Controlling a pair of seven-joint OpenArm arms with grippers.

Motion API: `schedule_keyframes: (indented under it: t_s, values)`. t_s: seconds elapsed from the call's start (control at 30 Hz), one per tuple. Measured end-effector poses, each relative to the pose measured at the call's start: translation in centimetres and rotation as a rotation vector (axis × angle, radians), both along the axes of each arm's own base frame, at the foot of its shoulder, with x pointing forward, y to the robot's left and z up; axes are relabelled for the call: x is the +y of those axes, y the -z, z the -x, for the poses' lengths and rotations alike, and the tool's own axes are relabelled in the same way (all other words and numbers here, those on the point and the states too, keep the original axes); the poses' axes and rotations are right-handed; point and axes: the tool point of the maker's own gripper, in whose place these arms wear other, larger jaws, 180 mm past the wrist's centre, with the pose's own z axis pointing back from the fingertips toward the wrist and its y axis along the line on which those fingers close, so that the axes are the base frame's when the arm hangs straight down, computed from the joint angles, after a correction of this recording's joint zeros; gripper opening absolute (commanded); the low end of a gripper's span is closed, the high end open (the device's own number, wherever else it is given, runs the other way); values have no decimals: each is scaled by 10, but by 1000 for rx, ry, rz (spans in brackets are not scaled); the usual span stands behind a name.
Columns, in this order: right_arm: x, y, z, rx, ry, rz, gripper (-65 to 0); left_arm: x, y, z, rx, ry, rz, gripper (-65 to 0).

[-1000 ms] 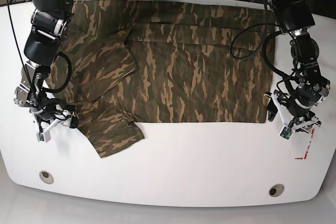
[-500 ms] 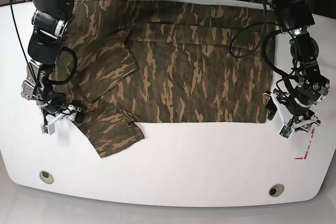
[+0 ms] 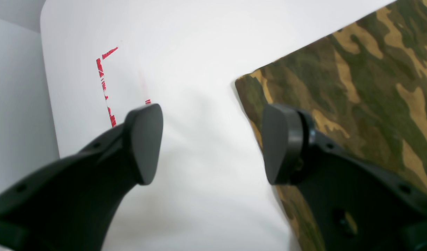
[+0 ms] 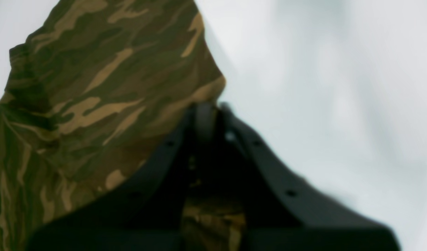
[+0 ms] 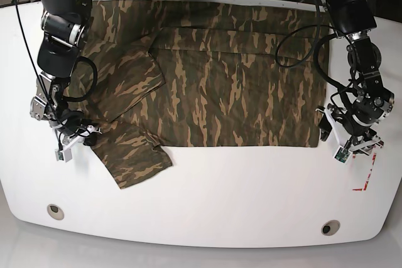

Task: Layout the t-shirt on the table in an organized manner, then fold the t-shirt properly
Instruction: 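Move both grippers to the shirt's opposite edge, away from the base, then grasp the shirt edge with both grippers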

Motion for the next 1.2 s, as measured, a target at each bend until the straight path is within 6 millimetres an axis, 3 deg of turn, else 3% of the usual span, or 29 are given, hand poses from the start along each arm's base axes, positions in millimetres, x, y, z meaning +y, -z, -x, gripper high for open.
schedule_keyframes:
  t_s: [0.37, 0.47, 0.6, 0.73, 0.9, 1.2]
  values:
    - [-1, 3, 4, 27, -6, 4, -650, 2, 3, -1, 10, -5, 6, -228]
    - [-1, 4, 4, 29, -6, 4, -650, 4, 17, -1, 47, -15, 27, -215]
    - [-4, 4, 6, 34, -6, 9, -650, 8, 36, -2, 112, -35, 50, -123]
    - [-4, 4, 6, 36, -5, 9, -650, 10, 43, -9, 133, -50, 81, -69]
    - [-4, 5, 7, 37, -5, 9, -650, 12, 51, -15, 142, -74, 140, -66]
    - [-2, 5, 6, 37, -7, 6, -650, 4, 83, -24, 191, -85, 256, -69]
